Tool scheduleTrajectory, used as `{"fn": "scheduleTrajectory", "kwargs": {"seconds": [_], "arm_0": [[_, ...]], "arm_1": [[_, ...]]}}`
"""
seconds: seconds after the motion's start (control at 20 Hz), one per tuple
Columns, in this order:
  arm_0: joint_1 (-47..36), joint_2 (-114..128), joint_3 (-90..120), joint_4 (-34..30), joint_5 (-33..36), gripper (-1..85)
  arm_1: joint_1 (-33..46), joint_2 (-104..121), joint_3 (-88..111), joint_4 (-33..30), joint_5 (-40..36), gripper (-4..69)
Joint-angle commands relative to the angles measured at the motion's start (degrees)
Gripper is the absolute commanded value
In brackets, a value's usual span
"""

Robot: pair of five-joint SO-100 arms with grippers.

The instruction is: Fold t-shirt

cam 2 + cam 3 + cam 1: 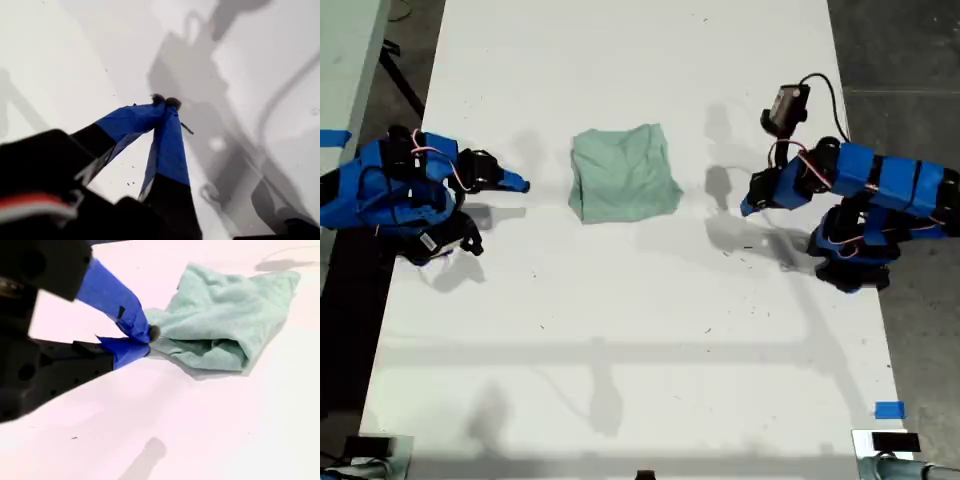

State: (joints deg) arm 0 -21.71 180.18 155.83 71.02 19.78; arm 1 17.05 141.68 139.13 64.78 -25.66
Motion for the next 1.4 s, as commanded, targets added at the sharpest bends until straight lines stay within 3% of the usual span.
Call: {"fn": "scheduleTrajectory", "kwargs": {"seconds": [0.0, 0.1, 0.25, 0.5, 0.65, 0.85, 1.0, 1.35], "arm_0": [[0.79, 16.08, 8.96, 3.6, -2.81, 0.0], [1.93, 15.91, 11.95, 2.55, -3.6, 0.0], [4.66, 15.91, 17.49, -1.23, -5.45, 0.0], [3.08, 15.91, 17.49, 7.03, -9.14, 2.2], [3.96, 15.91, 17.49, 6.86, -9.14, 4.9], [2.81, 15.91, 17.49, 7.12, -9.14, 13.3], [4.57, 15.91, 17.49, 7.12, -9.05, 10.9], [5.98, 15.91, 17.49, 7.12, -8.79, 10.5]], "arm_1": [[-4.83, -1.85, -1.58, -11.78, 1.32, -1.1], [-6.06, -16.0, -12.57, -16.87, -1.67, -1.1], [-6.86, -41.66, -40.25, -17.93, -8.7, -1.1], [-6.24, -75.23, -87.1, -7.91, -16.35, -1.1], [-3.16, -80.86, -89.03, -12.57, -18.11, -1.1], [4.48, -89.21, -86.84, -24.87, -19.42, -1.1], [13.45, -96.33, -90.88, -32.08, -19.16, -1.1], [22.32, -95.54, -94.13, -30.15, -21.62, -1.1]]}}
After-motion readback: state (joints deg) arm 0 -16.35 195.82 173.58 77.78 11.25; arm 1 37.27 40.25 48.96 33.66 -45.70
